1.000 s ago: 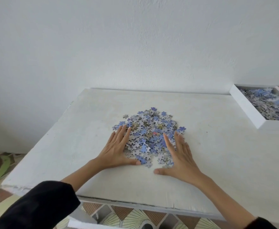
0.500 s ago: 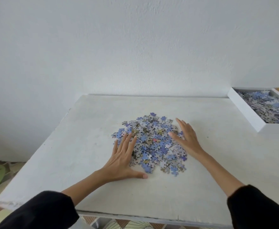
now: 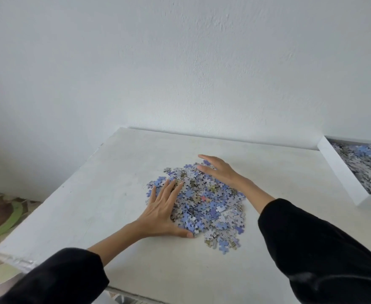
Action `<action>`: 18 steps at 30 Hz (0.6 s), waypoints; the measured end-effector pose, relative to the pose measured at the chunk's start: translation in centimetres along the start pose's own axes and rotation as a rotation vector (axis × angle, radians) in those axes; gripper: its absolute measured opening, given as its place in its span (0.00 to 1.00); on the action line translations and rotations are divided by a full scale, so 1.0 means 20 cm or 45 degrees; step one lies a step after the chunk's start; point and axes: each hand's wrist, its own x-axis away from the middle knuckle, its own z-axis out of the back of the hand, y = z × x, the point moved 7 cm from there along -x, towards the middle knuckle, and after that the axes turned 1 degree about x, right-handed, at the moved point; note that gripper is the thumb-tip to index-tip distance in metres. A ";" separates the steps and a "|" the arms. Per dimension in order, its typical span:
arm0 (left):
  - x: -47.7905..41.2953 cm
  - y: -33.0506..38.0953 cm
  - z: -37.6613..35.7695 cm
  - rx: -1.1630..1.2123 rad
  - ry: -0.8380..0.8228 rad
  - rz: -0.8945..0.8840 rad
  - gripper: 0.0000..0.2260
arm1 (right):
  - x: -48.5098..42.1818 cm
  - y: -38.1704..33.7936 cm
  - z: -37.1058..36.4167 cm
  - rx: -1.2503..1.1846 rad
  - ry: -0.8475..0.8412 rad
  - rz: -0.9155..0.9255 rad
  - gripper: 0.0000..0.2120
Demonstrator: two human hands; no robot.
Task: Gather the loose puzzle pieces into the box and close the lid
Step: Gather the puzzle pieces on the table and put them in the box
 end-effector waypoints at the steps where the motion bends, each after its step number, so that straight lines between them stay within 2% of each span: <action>1: 0.00 0.01 0.00 -0.023 -0.002 -0.025 0.55 | -0.03 -0.01 -0.02 0.059 -0.048 -0.006 0.29; 4: 0.01 0.04 0.00 -0.041 0.027 -0.025 0.53 | -0.06 0.00 -0.09 0.284 -0.178 0.042 0.25; 7: 0.01 0.04 0.00 -0.033 0.058 0.004 0.51 | -0.02 -0.01 -0.09 0.240 -0.137 0.184 0.22; 8: 0.00 0.03 0.00 -0.033 0.063 0.009 0.51 | 0.01 -0.02 -0.08 0.212 -0.140 0.209 0.25; 11: -0.01 0.02 0.00 -0.058 0.058 0.040 0.50 | 0.11 -0.01 -0.08 0.217 -0.300 0.284 0.48; 12: -0.02 0.01 0.00 -0.064 0.055 0.048 0.51 | 0.14 0.00 -0.08 0.238 -0.382 0.291 0.52; 15: -0.04 0.00 0.00 -0.069 0.039 0.045 0.52 | 0.21 0.04 -0.13 0.355 -0.560 0.299 0.56; 18: -0.08 0.01 0.00 -0.076 0.069 0.033 0.55 | 0.22 0.06 -0.15 0.468 -0.511 0.331 0.57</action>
